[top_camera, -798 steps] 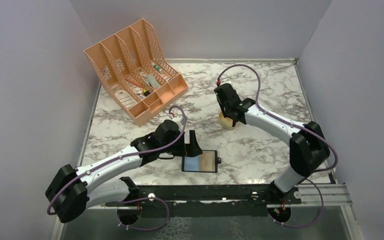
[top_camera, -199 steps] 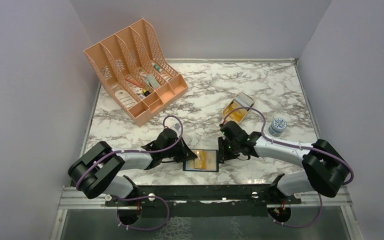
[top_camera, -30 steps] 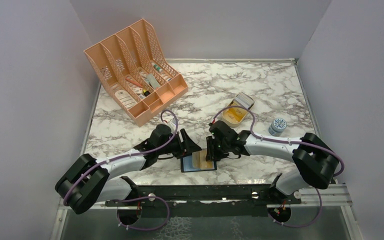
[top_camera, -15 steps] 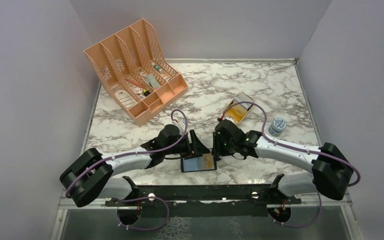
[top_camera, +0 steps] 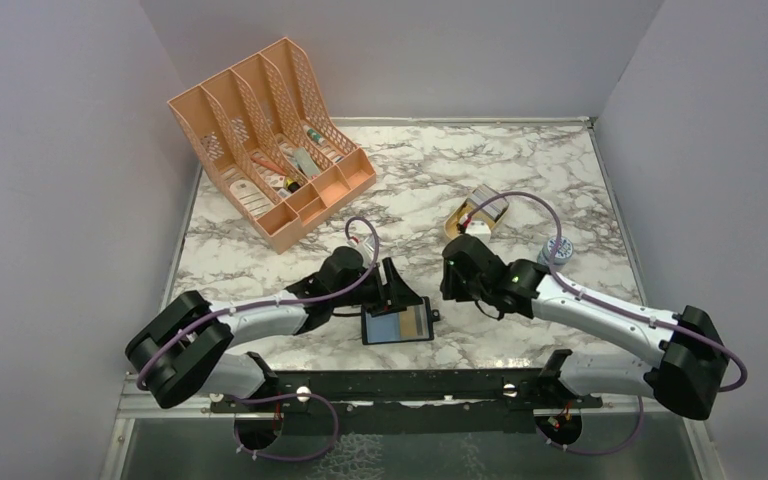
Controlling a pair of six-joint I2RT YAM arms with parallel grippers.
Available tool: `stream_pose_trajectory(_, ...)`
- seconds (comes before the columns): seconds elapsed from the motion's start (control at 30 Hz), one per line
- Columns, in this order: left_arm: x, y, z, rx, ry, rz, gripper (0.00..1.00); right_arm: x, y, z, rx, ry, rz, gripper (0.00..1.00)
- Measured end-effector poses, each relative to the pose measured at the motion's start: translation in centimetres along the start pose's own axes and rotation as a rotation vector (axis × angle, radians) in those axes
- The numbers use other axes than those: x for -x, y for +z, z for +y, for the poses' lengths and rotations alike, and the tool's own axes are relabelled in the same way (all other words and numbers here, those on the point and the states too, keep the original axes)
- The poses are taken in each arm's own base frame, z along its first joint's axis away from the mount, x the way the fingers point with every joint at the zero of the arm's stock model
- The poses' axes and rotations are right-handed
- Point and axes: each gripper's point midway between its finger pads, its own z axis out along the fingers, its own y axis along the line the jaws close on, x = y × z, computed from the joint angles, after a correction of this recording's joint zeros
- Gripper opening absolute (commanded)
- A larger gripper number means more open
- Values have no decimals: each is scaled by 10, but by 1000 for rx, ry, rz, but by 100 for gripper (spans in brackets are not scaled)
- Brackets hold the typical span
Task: Put the credit cards into the card holder
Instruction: Turn over the card slot in the card holder.
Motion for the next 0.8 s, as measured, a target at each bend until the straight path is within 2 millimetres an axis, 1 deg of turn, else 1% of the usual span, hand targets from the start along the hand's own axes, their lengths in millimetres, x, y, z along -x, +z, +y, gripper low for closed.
stream_pose_trajectory(0.07, 1, 1, -1, -2, 5, -2, 60, 12, -5, 0, -9, 6, -37, 38)
stream_pose_trajectory(0.2, -2, 4, 7, 18, 8, 9, 61, 35, -14, -1, -32, -6, -117, 38)
stream_pose_trajectory(0.3, -3, 5, 8, 23, 16, 13, 65, 50, -19, -3, -57, -36, -170, 38)
stream_pose_trajectory(0.37, -3, 5, 8, 24, 25, 9, 72, 60, -21, -4, -77, -67, -195, 38)
stream_pose_trajectory(0.47, -1, 2, 8, 26, 48, -1, 87, 77, -21, 1, -97, -120, -220, 38)
stream_pose_trajectory(0.6, 4, -6, 7, 47, 90, -33, 99, 102, -17, 8, -131, -205, -247, 38)
stream_pose_trajectory(0.67, 7, -11, 8, 76, 116, -51, 99, 114, -14, 9, -157, -248, -259, 39)
stream_pose_trajectory(0.8, 21, -27, 4, 139, 193, -108, 99, 140, 2, -2, -244, -314, -262, 40)
